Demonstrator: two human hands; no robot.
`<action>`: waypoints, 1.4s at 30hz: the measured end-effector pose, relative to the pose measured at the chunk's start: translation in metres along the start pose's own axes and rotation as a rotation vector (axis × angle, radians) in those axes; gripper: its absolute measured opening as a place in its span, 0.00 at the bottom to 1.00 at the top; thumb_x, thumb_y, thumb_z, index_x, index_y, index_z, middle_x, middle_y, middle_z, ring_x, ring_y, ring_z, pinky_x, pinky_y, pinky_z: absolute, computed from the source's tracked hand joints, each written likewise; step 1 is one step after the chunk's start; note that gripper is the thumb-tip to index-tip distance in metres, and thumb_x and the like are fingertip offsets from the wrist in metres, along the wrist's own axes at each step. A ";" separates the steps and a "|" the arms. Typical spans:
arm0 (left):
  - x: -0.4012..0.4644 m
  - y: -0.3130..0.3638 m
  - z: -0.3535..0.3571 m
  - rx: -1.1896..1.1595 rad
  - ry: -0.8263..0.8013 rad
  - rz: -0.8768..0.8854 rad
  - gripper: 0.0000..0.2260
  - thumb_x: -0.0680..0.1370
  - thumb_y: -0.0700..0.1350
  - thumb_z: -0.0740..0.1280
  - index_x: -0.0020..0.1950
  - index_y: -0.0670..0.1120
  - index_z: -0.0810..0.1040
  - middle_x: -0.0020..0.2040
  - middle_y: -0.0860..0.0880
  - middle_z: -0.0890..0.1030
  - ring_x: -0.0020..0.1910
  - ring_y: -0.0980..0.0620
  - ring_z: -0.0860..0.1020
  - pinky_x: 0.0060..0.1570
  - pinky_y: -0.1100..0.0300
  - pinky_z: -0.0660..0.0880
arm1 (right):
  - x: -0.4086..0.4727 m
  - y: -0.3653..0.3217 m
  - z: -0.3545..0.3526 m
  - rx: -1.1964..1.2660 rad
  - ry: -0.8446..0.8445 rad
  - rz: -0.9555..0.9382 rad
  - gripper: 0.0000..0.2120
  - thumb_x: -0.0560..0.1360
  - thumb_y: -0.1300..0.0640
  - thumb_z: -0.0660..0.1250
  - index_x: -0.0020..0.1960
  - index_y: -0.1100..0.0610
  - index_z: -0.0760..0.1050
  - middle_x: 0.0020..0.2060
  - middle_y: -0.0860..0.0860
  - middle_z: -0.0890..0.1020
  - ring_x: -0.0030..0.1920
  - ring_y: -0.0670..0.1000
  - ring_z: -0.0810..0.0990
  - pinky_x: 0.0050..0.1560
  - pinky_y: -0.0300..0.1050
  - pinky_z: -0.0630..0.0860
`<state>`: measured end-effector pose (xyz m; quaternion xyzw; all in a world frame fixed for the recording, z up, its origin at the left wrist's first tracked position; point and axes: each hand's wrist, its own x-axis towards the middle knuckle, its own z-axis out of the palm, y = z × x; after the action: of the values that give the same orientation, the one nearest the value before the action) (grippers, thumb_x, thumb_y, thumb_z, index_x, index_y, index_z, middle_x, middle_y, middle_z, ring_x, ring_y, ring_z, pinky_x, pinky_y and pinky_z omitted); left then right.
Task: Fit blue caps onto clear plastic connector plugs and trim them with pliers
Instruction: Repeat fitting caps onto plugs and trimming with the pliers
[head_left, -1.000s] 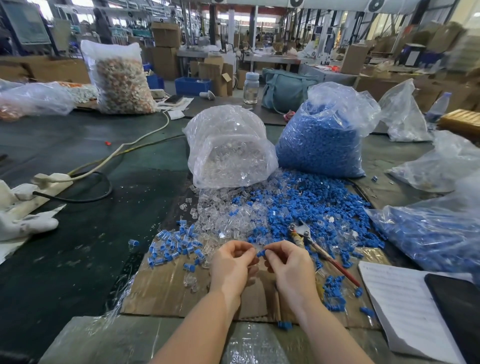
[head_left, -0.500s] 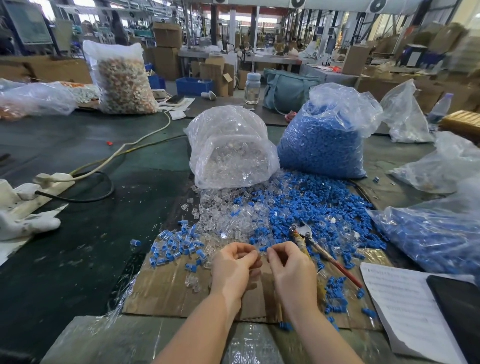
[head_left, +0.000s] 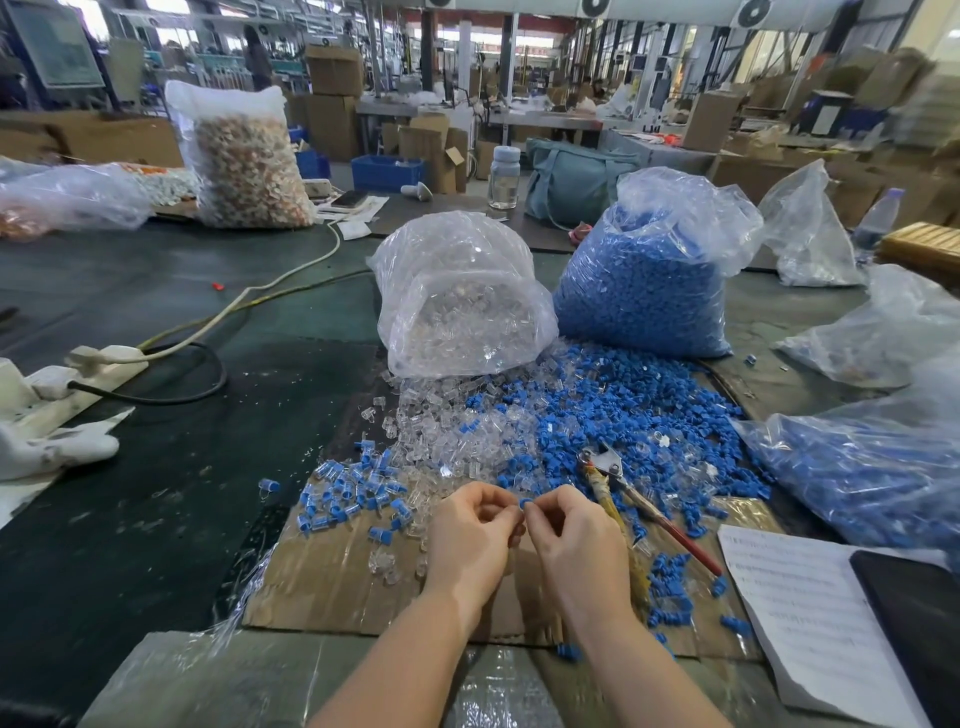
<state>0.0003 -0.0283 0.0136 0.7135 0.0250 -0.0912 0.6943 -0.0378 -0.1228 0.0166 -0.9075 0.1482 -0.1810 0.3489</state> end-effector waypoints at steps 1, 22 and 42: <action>0.000 0.000 -0.001 -0.010 -0.003 -0.003 0.06 0.74 0.33 0.67 0.41 0.43 0.78 0.34 0.45 0.80 0.33 0.51 0.79 0.37 0.56 0.78 | 0.001 0.000 0.000 0.010 -0.013 -0.002 0.07 0.77 0.52 0.65 0.45 0.54 0.77 0.37 0.47 0.81 0.39 0.47 0.78 0.42 0.45 0.75; 0.000 0.004 -0.005 -0.164 -0.098 -0.115 0.08 0.76 0.33 0.64 0.48 0.43 0.79 0.40 0.44 0.82 0.35 0.53 0.80 0.36 0.63 0.77 | 0.008 0.004 -0.010 0.139 -0.096 -0.146 0.09 0.74 0.60 0.68 0.52 0.51 0.81 0.41 0.41 0.77 0.44 0.41 0.75 0.51 0.43 0.76; -0.002 0.005 -0.002 -0.147 -0.105 -0.100 0.05 0.76 0.34 0.65 0.47 0.42 0.79 0.39 0.45 0.82 0.32 0.56 0.79 0.35 0.65 0.77 | 0.009 0.009 -0.010 0.085 -0.069 -0.218 0.07 0.73 0.60 0.70 0.50 0.52 0.81 0.42 0.42 0.78 0.44 0.42 0.77 0.49 0.43 0.76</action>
<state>-0.0003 -0.0268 0.0184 0.6528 0.0310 -0.1609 0.7396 -0.0355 -0.1388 0.0193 -0.9083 0.0287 -0.1926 0.3702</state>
